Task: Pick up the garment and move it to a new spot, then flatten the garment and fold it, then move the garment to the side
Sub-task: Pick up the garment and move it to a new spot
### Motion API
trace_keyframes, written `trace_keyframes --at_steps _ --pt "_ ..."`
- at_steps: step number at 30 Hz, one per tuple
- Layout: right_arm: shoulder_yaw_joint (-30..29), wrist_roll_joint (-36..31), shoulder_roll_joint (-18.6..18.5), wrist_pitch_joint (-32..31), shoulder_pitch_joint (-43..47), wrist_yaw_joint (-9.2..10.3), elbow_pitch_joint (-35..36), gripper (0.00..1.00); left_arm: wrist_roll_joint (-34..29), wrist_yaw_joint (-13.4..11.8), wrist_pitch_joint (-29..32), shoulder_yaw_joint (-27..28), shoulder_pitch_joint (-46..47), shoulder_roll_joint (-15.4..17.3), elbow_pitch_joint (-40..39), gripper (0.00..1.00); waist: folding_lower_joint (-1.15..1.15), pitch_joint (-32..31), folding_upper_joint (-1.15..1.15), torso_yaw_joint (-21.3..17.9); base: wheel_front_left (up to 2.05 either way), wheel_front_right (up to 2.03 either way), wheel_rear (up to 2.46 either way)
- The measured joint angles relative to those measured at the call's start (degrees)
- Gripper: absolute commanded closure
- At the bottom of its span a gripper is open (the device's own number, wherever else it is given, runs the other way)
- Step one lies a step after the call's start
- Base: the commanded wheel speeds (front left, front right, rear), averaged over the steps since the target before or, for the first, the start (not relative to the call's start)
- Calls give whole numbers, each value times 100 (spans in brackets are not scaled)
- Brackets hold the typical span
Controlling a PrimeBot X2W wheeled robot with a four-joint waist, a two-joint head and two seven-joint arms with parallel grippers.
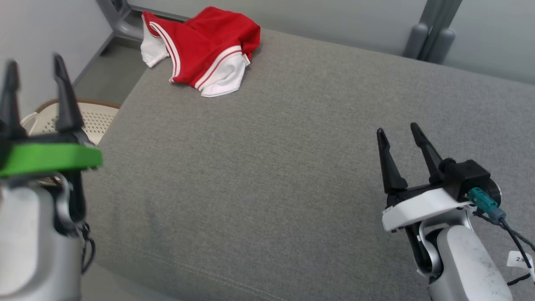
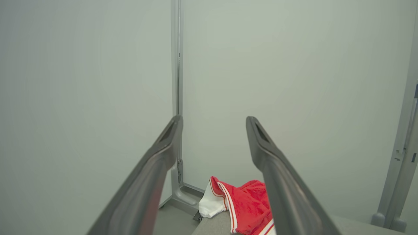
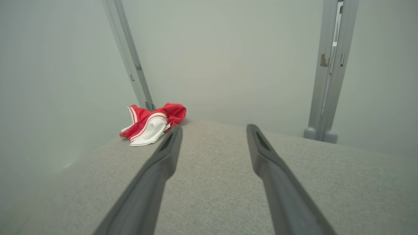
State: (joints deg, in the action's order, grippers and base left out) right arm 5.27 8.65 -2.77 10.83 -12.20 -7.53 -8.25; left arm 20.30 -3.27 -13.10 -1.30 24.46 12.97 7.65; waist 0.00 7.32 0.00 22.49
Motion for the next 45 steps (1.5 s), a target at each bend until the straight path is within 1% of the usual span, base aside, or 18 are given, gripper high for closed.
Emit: trace_keyframes --at_steps 2,4,8,10,14,19,22,27,32,38,39,40,41,42,45 --pt "-158 -225 5 -91 -136 0 134 0 199 101 151 175 632 158 141 0 0 199 0 -125 0 0 0" --pt "-286 -370 -1 -153 -265 0 277 0 151 232 348 149 1128 433 397 0 0 389 0 -242 0 0 0" --pt "-360 -499 3 -294 -454 0 549 0 137 444 809 69 2171 799 1138 0 0 809 0 -493 0 0 0" --pt "-387 -598 -2 -354 -516 0 682 0 93 548 966 -18 2557 931 1557 0 0 1018 0 -614 0 0 0" --pt "-481 -735 -1 -431 -618 0 939 0 181 736 1488 -204 3103 940 2572 0 1 1463 0 -857 0 0 0" --pt "-600 -898 -5 -590 -650 0 1361 0 165 889 1750 -500 3435 899 3581 0 1 2004 0 -1131 0 0 0" --pt "-597 -934 -4 -657 -651 0 1616 0 130 984 1901 -753 3484 895 4044 0 1 2295 0 -1266 0 0 0" --pt "-654 -950 -5 -731 -631 -1 1963 0 103 1033 1861 -966 3754 967 4487 0 1 2710 0 -1445 0 0 0" --pt "-649 -935 -4 -770 -562 -1 2096 0 19 1039 1833 -1131 4008 1110 4882 0 1 3037 0 -1602 0 0 0" --pt "-660 -928 -4 -768 -561 0 2152 0 75 1038 1850 -1112 4281 1250 5320 0 1 3241 0 -1785 0 0 0" --pt "-670 -928 -3 -761 -562 0 2157 0 94 1038 1858 -1103 4300 1250 5384 18 1 3261 0 -1812 0 0 0" --pt "-676 -927 -5 -751 -562 0 2159 0 130 1038 1860 -1090 4318 1248 5423 62 1 3277 0 -1830 0 0 0" --pt "-684 -927 -4 -742 -563 0 2161 0 149 1038 1858 -1093 4336 1246 5454 94 0 3293 0 -1847 0 0 0" --pt "-691 -926 -4 -735 -564 0 2161 0 153 1039 1835 -1107 4358 1241 5480 100 0 3306 0 -1859 0 0 0" --pt "-719 -923 -4 -692 -567 0 2142 0 153 1039 1670 -1172 4387 1190 5544 100 0 3288 0 -1864 0 0 0"
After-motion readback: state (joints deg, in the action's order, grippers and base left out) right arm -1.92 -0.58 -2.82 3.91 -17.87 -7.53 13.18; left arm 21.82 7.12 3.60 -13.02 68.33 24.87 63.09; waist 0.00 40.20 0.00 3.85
